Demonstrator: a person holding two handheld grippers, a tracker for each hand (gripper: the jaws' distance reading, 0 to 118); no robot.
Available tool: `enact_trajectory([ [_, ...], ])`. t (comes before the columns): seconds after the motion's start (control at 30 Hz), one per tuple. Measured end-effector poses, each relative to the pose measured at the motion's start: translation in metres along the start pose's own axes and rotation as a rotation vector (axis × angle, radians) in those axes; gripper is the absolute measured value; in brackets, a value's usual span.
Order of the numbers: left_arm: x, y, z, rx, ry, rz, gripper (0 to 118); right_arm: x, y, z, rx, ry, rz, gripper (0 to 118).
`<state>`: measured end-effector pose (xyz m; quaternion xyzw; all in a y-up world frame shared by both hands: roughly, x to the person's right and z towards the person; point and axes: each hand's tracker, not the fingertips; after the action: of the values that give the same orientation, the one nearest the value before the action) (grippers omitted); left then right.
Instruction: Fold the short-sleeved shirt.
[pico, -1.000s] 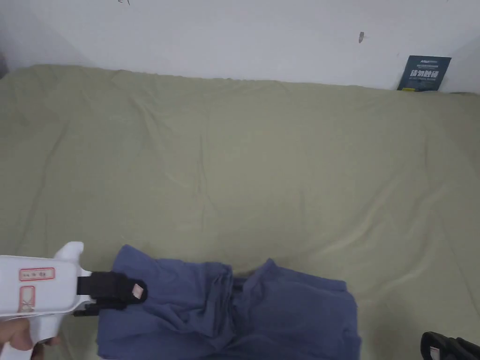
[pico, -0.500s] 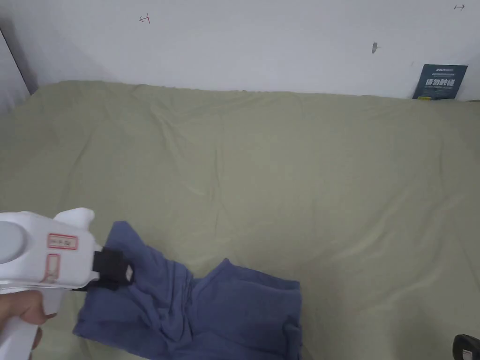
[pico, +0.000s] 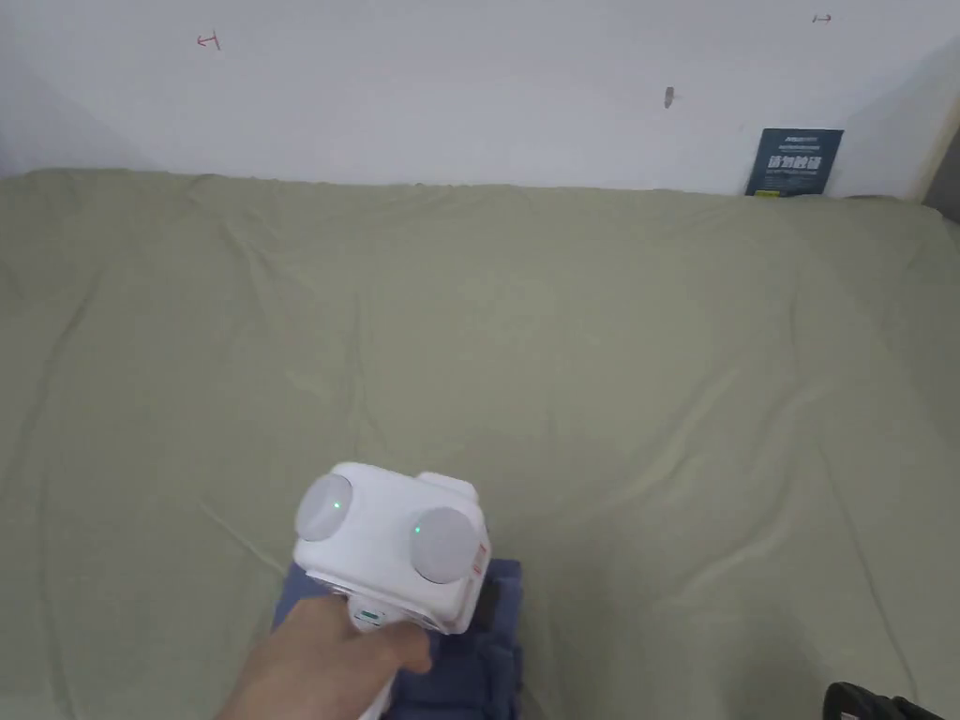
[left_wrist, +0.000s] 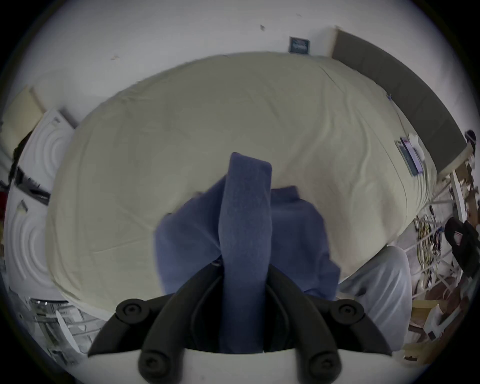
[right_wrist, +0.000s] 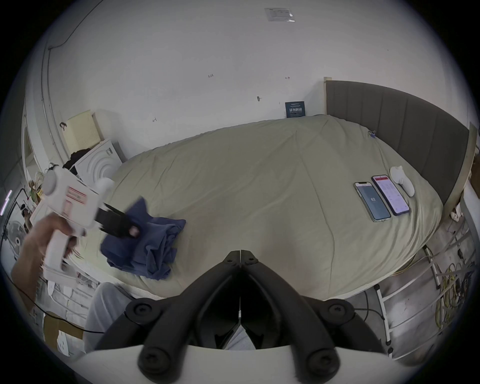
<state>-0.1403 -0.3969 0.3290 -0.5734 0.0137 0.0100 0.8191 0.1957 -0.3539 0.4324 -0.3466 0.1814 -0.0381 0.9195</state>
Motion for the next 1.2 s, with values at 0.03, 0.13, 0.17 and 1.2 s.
enact_trajectory([
  [0.03,0.005,0.001,-0.007,0.012,-0.035,0.006,97,0.001,0.0,0.001,-0.001,-0.001,-0.004,0],
  [0.13,0.004,0.007,0.009,0.032,-0.075,0.019,111,0.005,0.001,0.006,0.004,-0.015,-0.007,0],
  [0.17,-0.004,0.008,0.02,0.036,-0.11,0.057,111,0.006,0.003,0.007,0.004,-0.016,-0.01,0],
  [1.2,-0.099,-0.053,-0.075,0.077,-0.834,0.401,0,-0.016,0.004,-0.028,-0.093,0.054,-0.011,0],
])
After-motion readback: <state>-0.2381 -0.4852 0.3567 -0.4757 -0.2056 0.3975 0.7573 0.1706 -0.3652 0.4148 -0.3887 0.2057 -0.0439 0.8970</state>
